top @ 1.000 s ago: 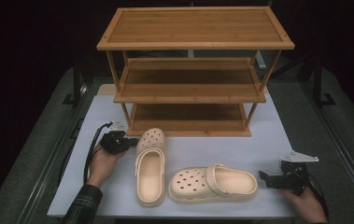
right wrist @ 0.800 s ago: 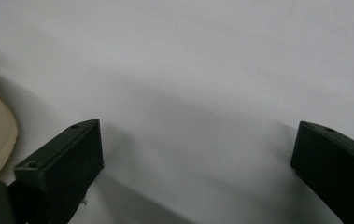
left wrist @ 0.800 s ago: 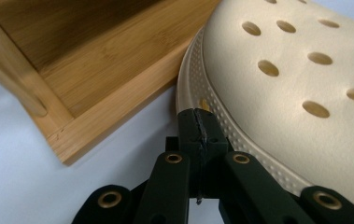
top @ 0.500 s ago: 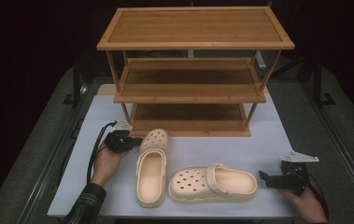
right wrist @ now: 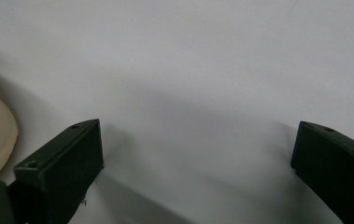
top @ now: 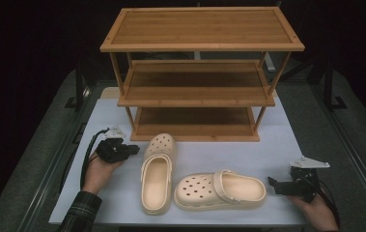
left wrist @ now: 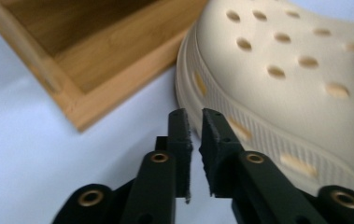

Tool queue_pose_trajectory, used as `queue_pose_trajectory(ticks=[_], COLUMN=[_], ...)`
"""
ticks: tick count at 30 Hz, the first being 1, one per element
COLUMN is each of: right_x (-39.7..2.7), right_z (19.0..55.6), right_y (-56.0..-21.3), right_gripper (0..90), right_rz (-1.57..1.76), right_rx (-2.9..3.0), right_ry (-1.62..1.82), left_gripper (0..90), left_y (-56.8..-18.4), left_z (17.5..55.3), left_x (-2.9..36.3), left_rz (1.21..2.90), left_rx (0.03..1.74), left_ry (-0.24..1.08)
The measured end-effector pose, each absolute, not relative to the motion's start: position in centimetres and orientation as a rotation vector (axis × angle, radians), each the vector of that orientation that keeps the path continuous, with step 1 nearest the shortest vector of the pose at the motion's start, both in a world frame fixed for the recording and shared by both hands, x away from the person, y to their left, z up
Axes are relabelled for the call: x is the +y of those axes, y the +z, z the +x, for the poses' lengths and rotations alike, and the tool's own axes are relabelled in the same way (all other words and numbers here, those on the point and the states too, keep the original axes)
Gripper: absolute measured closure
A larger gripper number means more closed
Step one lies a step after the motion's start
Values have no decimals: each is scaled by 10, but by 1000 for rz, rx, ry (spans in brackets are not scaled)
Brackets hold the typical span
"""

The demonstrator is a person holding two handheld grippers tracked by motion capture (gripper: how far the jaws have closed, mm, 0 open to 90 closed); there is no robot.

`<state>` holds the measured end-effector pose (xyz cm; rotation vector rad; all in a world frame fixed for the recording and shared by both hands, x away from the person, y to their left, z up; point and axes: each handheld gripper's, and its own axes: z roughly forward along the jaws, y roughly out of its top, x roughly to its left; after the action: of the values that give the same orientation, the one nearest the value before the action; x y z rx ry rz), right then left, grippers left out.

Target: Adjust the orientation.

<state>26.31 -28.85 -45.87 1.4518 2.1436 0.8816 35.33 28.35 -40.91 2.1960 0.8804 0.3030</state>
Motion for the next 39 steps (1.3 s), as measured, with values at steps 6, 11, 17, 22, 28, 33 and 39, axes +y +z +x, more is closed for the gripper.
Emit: queue_pose_trajectory(ticks=[6, 11, 17, 22, 28, 33, 39], right_x=[-288, -288, -288, -288, -288, -288, -288], right_z=[263, 263, 263, 263, 263, 264, 264], right_y=[-459, -459, -459, -458, -458, -458, -458], right_gripper=[19, 19, 19, 18, 18, 18, 18], right_rz=[1454, 1454, 1454, 1455, 1458, 1456, 1456], right_rx=[2144, 2144, 2146, 2147, 2148, 2153, 2152], right_ry=[882, 883, 880, 877, 875, 871, 868], left_gripper=[605, 394, 198, 144, 1, 0, 0], left_y=[-406, -408, -415, -426, -441, -449, -451], left_z=[336, 320, 296, 279, 268, 268, 266], left_x=[297, 310, 328, 336, 340, 345, 346], left_rz=[2186, 2181, 2196, 2229, 2247, 2213, 2202], left_rx=[903, 927, 961, 976, 1004, 1039, 1033], left_ry=[319, 327, 366, 386, 411, 424, 436])
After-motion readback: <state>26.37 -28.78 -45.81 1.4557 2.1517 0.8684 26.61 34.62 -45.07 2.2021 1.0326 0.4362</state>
